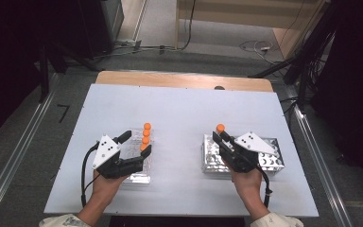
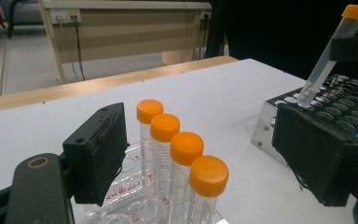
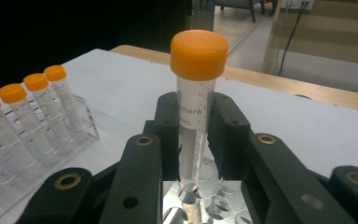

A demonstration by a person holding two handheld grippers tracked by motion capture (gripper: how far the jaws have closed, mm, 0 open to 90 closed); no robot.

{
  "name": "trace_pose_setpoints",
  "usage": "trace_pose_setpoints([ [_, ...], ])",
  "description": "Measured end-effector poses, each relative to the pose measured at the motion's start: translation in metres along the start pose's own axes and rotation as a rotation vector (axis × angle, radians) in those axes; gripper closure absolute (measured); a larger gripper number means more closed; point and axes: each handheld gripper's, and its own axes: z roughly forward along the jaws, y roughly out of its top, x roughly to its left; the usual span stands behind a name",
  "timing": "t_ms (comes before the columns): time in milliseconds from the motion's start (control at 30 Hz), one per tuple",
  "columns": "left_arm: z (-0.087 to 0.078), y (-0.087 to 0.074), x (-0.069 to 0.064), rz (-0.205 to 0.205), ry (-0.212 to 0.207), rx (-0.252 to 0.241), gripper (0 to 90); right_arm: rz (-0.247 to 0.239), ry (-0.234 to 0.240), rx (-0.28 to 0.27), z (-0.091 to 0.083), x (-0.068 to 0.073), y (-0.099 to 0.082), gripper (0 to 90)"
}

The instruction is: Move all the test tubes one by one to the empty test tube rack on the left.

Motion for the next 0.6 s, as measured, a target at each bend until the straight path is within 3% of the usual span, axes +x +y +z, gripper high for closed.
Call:
trace_pose_setpoints([
  [600, 0.0, 0.001, -0.002, -0.003, -0.001, -0.01, 18.7, -0.044, 0.083, 0.028, 0.016, 0.029, 0.001, 72.0],
])
